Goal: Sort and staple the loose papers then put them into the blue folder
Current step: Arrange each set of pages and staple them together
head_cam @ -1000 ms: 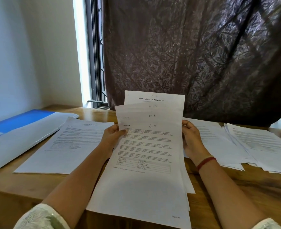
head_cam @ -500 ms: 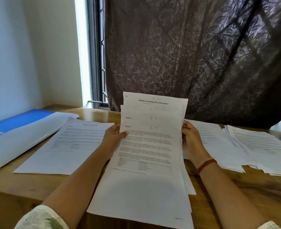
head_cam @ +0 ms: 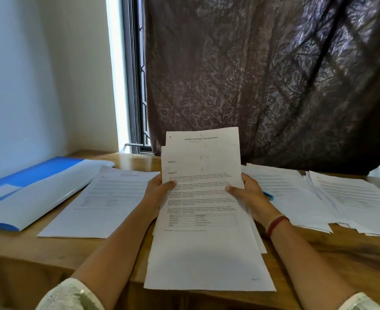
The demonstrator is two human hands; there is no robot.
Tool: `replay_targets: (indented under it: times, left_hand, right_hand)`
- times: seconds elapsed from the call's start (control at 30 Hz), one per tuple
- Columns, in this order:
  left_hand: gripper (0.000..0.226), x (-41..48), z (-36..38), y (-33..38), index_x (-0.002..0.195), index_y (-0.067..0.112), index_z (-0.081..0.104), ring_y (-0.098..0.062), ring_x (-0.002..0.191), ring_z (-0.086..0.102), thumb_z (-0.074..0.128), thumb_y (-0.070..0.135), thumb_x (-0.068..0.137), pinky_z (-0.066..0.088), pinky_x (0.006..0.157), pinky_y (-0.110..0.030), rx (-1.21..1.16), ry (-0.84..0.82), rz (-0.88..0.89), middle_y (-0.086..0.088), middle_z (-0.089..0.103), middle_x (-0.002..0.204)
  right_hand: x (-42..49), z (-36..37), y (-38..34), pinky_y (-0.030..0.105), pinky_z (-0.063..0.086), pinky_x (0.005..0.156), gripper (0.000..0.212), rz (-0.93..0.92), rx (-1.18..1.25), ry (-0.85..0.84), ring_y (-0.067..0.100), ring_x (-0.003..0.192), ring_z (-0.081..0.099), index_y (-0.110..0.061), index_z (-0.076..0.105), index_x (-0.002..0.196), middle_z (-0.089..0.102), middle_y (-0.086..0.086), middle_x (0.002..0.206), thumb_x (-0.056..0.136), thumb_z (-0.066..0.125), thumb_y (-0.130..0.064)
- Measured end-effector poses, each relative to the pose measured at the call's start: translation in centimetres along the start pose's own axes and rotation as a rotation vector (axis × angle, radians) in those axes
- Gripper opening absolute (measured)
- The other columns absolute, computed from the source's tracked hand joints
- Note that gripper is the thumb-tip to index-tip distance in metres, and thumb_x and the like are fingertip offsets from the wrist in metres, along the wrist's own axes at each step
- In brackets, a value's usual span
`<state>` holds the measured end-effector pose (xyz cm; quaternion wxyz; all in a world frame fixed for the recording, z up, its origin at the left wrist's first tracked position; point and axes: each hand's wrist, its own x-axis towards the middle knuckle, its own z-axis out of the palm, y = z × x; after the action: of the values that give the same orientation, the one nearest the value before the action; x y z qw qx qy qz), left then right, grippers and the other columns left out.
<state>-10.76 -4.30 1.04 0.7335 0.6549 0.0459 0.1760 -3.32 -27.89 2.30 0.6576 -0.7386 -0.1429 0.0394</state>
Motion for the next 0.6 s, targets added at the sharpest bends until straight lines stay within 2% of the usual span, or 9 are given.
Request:
replay_targets:
  times: [0.07, 0.17, 0.23, 0.33, 0.4, 0.47, 0.53, 0.6]
  left_hand:
    - [0.03, -0.3, 0.1, 0.8, 0.121, 0.006, 0.058, -0.027, 0.095, 0.071, 0.057, -0.001, 0.092, 0.06, 0.072, -0.038, 0.034, -0.038, 0.021, -0.012, 0.071, 0.113]
    - [0.035, 0.0, 0.4, 3.2, 0.124, 0.008, 0.055, -0.031, 0.101, 0.069, 0.061, 0.002, 0.09, 0.057, 0.083, -0.052, 0.137, -0.078, 0.122, -0.011, 0.069, 0.116]
    - [0.032, 0.4, 1.1, 5.3, 0.122, 0.01, 0.055, -0.026, 0.101, 0.069, 0.061, 0.005, 0.091, 0.059, 0.082, -0.044, 0.23, -0.023, 0.235, -0.007, 0.069, 0.113]
    - [0.026, 1.0, 2.8, 9.1, 0.118, 0.019, 0.056, -0.012, 0.096, 0.067, 0.063, 0.02, 0.093, 0.059, 0.074, -0.024, 0.39, 0.103, 0.466, 0.004, 0.066, 0.108]
    - [0.023, 0.8, 4.1, 11.5, 0.116, 0.022, 0.054, -0.004, 0.091, 0.064, 0.061, 0.025, 0.095, 0.049, 0.063, -0.012, 0.443, 0.187, 0.587, 0.012, 0.063, 0.103]
    - [0.018, 0.0, 5.6, 14.0, 0.113, 0.023, 0.052, 0.006, 0.086, 0.06, 0.058, 0.023, 0.097, 0.044, 0.056, -0.006, 0.438, 0.254, 0.705, 0.019, 0.059, 0.097]
    - [0.015, -1.1, 6.7, 15.2, 0.112, 0.023, 0.051, 0.014, 0.084, 0.058, 0.057, 0.021, 0.098, 0.043, 0.057, -0.001, 0.403, 0.282, 0.802, 0.021, 0.058, 0.095]
    - [0.012, -2.2, 7.3, 14.8, 0.11, 0.023, 0.048, 0.015, 0.083, 0.059, 0.054, 0.02, 0.1, 0.044, 0.058, -0.001, 0.369, 0.288, 0.833, 0.021, 0.058, 0.094]
  right_hand:
    - [-0.3, 0.0, -0.5, 0.048, 0.054, 0.091, 0.03, -0.068, 0.008, 0.065, 0.025, 0.104, 0.065, -0.024, 0.058, 0.115, 0.067, 0.002, 0.116, 0.089, 0.068, -0.016]
    - [-1.5, -0.1, -2.8, 0.043, 0.056, 0.088, 0.023, -0.205, 0.096, 0.153, 0.024, 0.1, 0.066, -0.016, 0.061, 0.114, 0.069, 0.004, 0.111, 0.091, 0.065, -0.013]
    - [-1.9, -0.2, -4.4, 0.038, 0.058, 0.084, 0.019, -0.305, 0.087, 0.194, 0.021, 0.096, 0.068, -0.015, 0.063, 0.111, 0.07, 0.002, 0.105, 0.092, 0.063, -0.015]
    - [-2.4, -0.2, -8.1, 0.028, 0.058, 0.076, 0.012, -0.473, 0.054, 0.305, 0.013, 0.089, 0.067, -0.017, 0.062, 0.106, 0.068, -0.004, 0.097, 0.095, 0.059, -0.015]
    - [-2.9, 0.0, -10.3, 0.021, 0.055, 0.07, 0.012, -0.556, 0.043, 0.375, 0.007, 0.085, 0.065, -0.02, 0.059, 0.108, 0.065, -0.011, 0.093, 0.097, 0.056, -0.02]
    - [-3.7, 0.1, -12.3, 0.016, 0.052, 0.067, 0.009, -0.643, 0.036, 0.418, 0.005, 0.084, 0.064, -0.025, 0.055, 0.107, 0.062, -0.015, 0.093, 0.099, 0.051, -0.026]
    - [-4.7, 0.3, -13.3, 0.016, 0.051, 0.066, 0.009, -0.672, 0.041, 0.441, 0.006, 0.084, 0.063, -0.029, 0.05, 0.108, 0.061, -0.014, 0.094, 0.1, 0.045, -0.032]
    - [-5.2, 0.6, -13.1, 0.016, 0.05, 0.065, 0.014, -0.682, 0.028, 0.447, 0.006, 0.082, 0.063, -0.027, 0.045, 0.112, 0.06, -0.012, 0.094, 0.101, 0.04, -0.034]
